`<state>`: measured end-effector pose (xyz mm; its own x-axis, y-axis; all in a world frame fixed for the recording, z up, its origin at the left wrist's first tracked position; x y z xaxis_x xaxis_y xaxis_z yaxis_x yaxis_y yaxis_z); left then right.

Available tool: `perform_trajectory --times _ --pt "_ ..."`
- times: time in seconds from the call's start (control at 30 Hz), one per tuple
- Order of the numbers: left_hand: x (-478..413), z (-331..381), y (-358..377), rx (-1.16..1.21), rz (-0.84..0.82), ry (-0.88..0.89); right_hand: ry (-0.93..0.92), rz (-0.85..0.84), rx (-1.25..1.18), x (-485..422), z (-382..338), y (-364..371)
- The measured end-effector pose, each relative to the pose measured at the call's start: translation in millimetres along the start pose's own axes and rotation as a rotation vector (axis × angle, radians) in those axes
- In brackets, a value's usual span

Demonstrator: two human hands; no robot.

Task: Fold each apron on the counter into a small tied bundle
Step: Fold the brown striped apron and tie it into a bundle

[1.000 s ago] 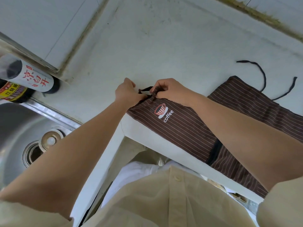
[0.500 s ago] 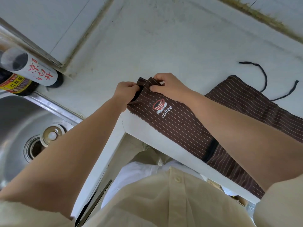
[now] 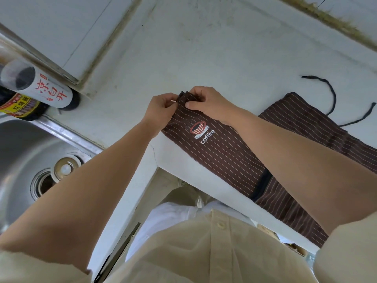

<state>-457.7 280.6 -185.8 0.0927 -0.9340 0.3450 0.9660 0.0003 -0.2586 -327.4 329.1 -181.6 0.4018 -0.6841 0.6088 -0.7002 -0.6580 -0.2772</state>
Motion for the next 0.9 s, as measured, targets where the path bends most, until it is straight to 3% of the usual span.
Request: perform_trajectory --times 0.2,0.3,0.4,0.63,0.7,0.8,0.9 --pt "8 -3 -16 -0.077 -0.001 0.070 0.039 0.059 -0.006 -13 3 -4" --pt "14 -19 -24 -0.359 -0.076 0.039 0.024 0.088 0.044 -18 1 -8" --pt "21 -36 -44 -0.477 0.037 -0.066 0.018 0.141 0.145 -23 1 -10" --pt "38 -34 -56 -0.861 0.213 -0.057 -0.052 0.212 0.261 -35 -3 6" --pt "45 -24 -50 -0.877 0.311 0.043 -0.084 0.218 0.293 -37 -6 12" --pt "50 14 -23 -0.906 0.387 0.362 -0.125 0.213 0.331 -38 -6 20" --pt "42 25 21 -0.974 0.177 0.573 -0.159 0.273 0.315 -34 -4 15"
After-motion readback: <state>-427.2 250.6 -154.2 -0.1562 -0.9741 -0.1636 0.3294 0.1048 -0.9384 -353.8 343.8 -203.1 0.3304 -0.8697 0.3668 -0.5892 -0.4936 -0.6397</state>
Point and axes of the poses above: each hand's wrist, its own x-axis away from the middle knuckle, its own y-axis out of the palm, z = x × y, the point moved 9 cm from there along -x, towards the middle knuckle, and after that the axes turned 10 degrees about y, right-handed, at the moved point
